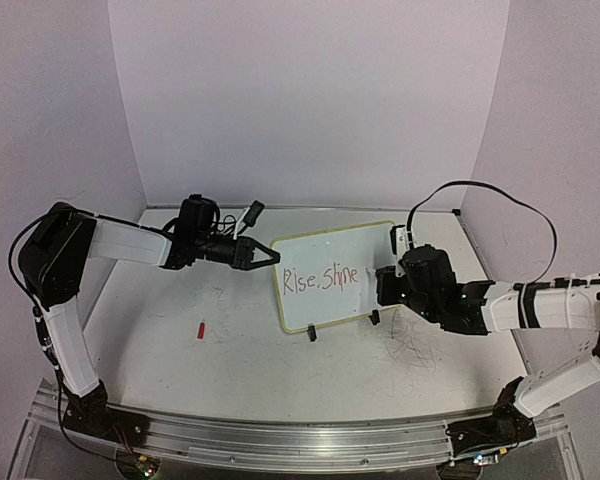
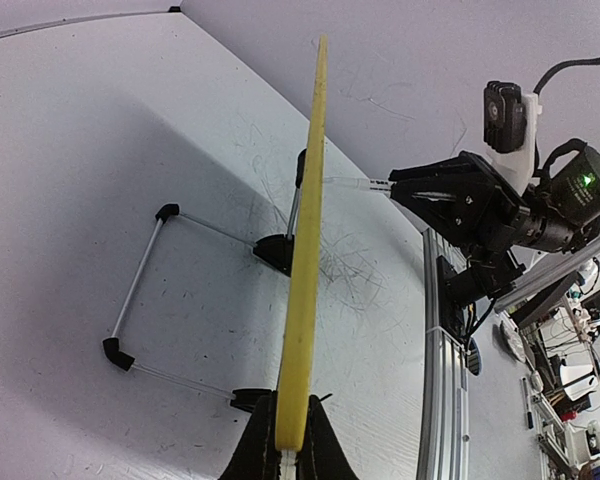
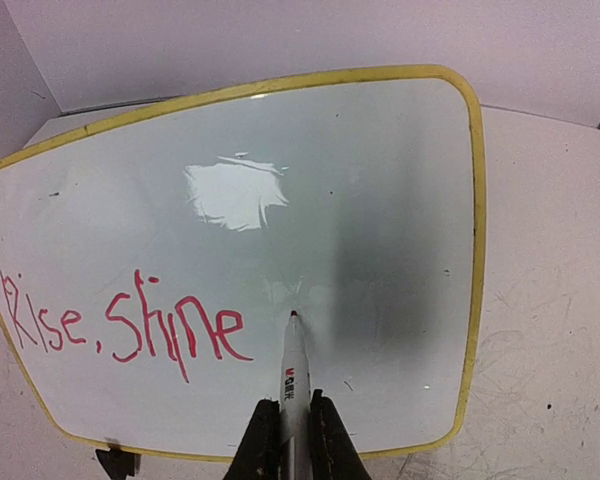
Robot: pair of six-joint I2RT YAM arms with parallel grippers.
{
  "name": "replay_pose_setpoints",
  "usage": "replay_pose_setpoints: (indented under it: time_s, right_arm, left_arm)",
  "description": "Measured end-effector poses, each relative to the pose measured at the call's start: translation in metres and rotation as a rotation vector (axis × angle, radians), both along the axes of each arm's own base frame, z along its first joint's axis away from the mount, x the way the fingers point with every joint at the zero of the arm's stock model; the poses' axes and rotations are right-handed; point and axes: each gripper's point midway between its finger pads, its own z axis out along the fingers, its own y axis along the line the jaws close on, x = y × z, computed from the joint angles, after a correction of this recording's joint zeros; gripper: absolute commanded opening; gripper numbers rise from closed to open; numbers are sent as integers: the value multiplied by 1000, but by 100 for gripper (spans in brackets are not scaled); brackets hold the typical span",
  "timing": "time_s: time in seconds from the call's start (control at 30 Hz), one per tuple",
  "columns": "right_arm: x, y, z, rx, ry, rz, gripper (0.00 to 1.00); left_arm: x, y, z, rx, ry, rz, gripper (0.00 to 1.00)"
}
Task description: Write a sentence on the whiteboard
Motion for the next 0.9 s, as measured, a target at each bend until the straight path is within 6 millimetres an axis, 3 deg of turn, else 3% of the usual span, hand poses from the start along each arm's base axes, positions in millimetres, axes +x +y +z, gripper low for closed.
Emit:
replay_pose_setpoints:
  time_s: [0.57,0.9]
  right_arm:
    - [-7,9,-5,13,28,37,0]
    - [-14,5,-20,7,68,26,0]
  left_arm:
    - [0,0,0,0,-1,0,0]
    - [0,0,0,1,-1,1,0]
